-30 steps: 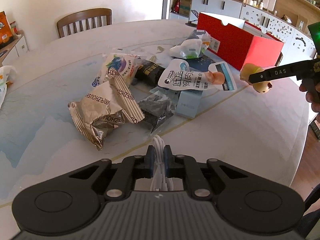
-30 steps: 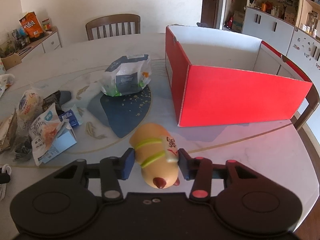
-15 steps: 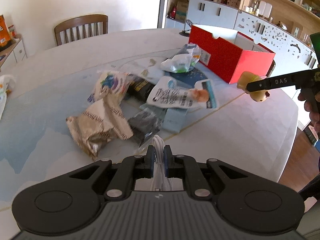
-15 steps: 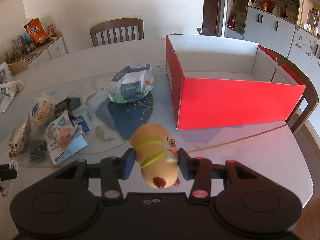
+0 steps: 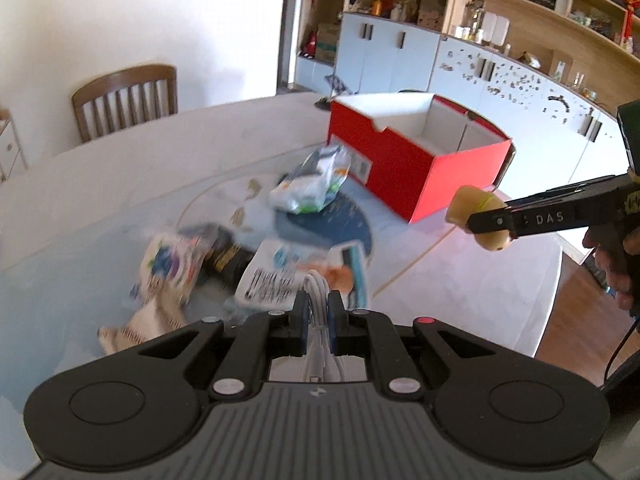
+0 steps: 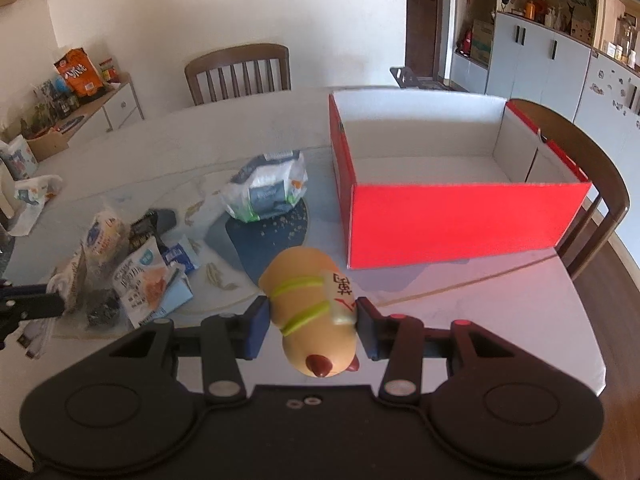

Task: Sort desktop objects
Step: 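Carry the yellow toy and white cable over the red box with both tools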

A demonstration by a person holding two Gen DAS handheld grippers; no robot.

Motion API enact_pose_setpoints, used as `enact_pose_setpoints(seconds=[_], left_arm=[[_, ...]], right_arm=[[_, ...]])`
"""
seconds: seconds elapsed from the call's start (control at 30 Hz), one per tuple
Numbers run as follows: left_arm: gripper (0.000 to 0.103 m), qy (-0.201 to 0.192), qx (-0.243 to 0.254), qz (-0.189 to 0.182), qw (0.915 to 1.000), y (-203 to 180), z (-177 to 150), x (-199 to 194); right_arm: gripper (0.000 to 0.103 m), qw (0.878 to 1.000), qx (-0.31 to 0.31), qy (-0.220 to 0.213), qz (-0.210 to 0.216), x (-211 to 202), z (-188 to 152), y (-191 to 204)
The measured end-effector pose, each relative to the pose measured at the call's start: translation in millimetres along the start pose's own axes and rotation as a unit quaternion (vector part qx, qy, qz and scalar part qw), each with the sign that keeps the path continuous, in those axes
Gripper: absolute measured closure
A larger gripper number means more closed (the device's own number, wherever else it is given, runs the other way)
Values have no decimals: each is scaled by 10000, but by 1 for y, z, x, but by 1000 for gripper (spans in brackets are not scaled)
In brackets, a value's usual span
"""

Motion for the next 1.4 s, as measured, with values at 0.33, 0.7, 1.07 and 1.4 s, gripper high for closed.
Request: enact_pose_setpoints(seconds=[0.33, 0.7, 1.07, 1.4], left_arm=[[95, -387, 352, -94, 9986, -19, 64, 14], [95, -645, 532, -217, 9963, -45, 131, 49], [95, -508, 536, -495, 9960, -72, 176, 98], [95, -432, 675, -459, 9957, -83, 213, 144]], right_arm=[[58, 9998, 122, -123, 65, -16, 33, -14], [58, 9995, 120, -267, 88, -18, 71, -42], [58, 9996, 85, -262, 28, -11, 101, -74], [58, 9993, 76, -337, -171, 9, 135, -106]])
Point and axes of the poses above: each gripper's, at about its wrist camera, not at the fingertips, and x roughly the way its jaws point, y to its left, z to its top, the point moved 4 cm from there along x, roughly the way its jaws point, and after that the axes turned 15 degrees about x, right-handed, at the moved point
